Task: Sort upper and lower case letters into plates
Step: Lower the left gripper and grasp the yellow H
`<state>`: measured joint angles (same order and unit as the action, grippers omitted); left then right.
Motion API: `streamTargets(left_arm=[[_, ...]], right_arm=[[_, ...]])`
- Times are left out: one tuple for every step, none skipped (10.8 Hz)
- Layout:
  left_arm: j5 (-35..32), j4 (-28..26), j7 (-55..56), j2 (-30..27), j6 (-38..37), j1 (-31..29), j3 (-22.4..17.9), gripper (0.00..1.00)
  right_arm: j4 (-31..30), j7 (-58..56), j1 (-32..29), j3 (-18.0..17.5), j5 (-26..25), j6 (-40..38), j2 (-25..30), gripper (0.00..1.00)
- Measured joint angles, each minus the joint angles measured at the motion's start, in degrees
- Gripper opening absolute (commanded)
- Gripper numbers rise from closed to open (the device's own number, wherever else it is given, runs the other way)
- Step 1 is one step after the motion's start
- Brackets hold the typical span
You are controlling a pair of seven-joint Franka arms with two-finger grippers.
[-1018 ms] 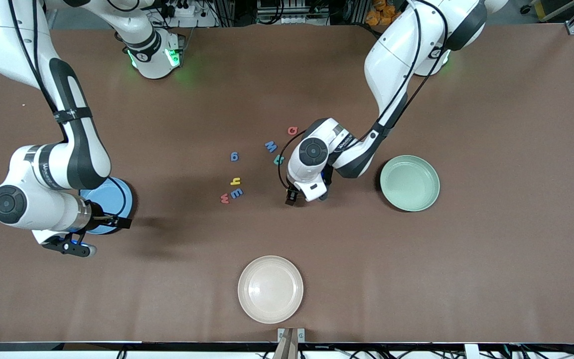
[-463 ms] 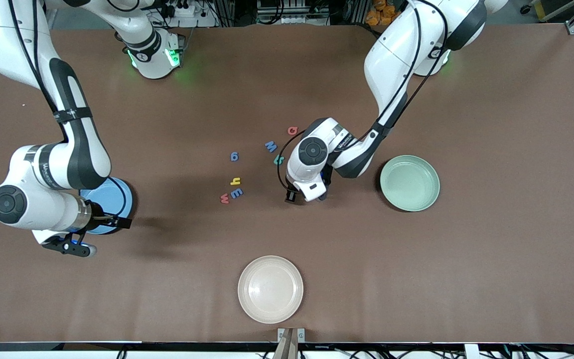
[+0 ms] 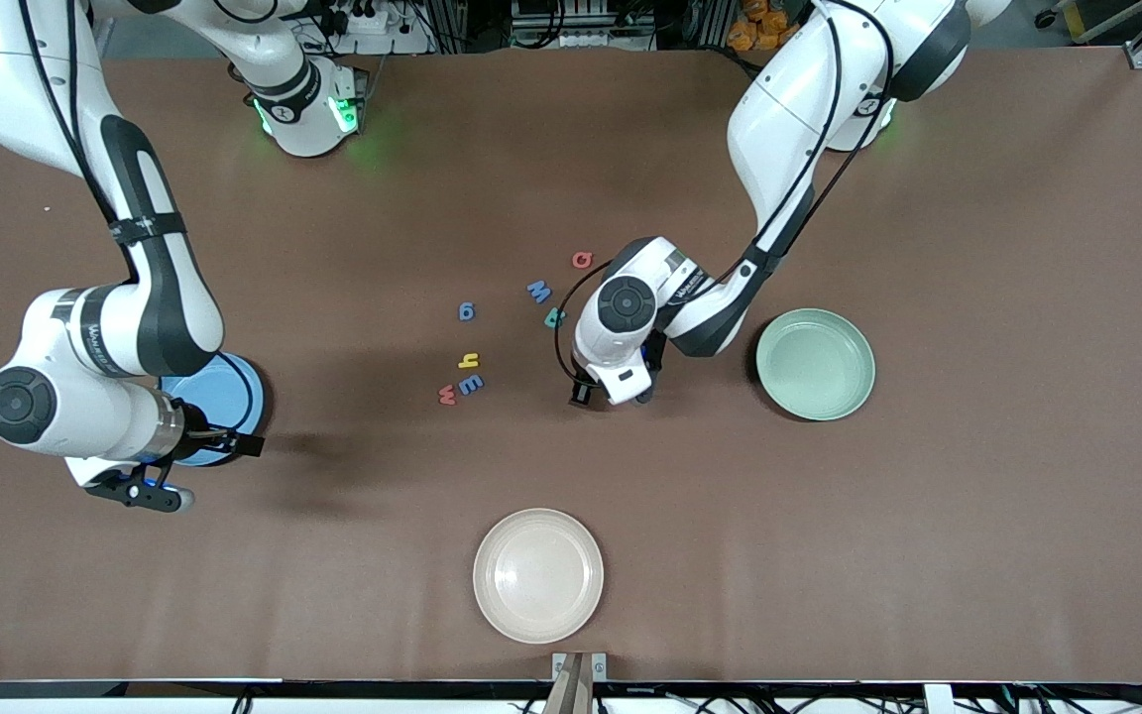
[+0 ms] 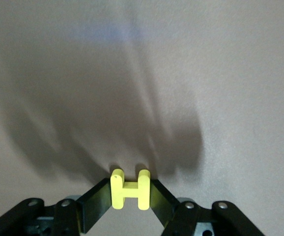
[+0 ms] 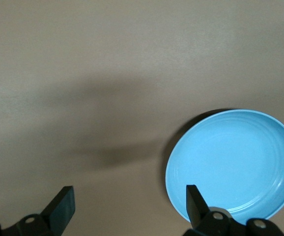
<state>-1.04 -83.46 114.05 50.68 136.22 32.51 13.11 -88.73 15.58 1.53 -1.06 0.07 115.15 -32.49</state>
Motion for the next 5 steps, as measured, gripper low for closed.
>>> streamTargets(left_arm=[[0.0, 0.4, -2.3, -0.5, -2.4, -0.6, 0.0, 0.00], [0.0, 0.7, -5.0, -1.5, -5.6, -1.3, 0.0, 0.00], [0.0, 0.8, -8.5, -2.7, -9.2, -2.2, 0.0, 0.00], [0.0, 0.8, -14.0, -4.1, -13.3, -3.0, 0.0, 0.00], [0.0, 0.8, -19.6, -5.4, -16.9, -4.0, 0.0, 0.00]], right_arm=[[0.0, 1.9, 0.6, 0.0, 0.0, 0.3, -0.1, 1.00], [0.0, 4.1, 1.4, 0.0, 0.0, 0.9, -0.3, 1.00], [0.0, 6.8, 2.7, -0.1, 0.0, 1.6, -0.8, 1.00], [0.0, 10.0, 4.4, -0.1, 0.0, 2.2, -1.3, 1.00], [0.0, 14.0, 6.6, -0.2, 0.0, 2.6, -1.7, 1.00]])
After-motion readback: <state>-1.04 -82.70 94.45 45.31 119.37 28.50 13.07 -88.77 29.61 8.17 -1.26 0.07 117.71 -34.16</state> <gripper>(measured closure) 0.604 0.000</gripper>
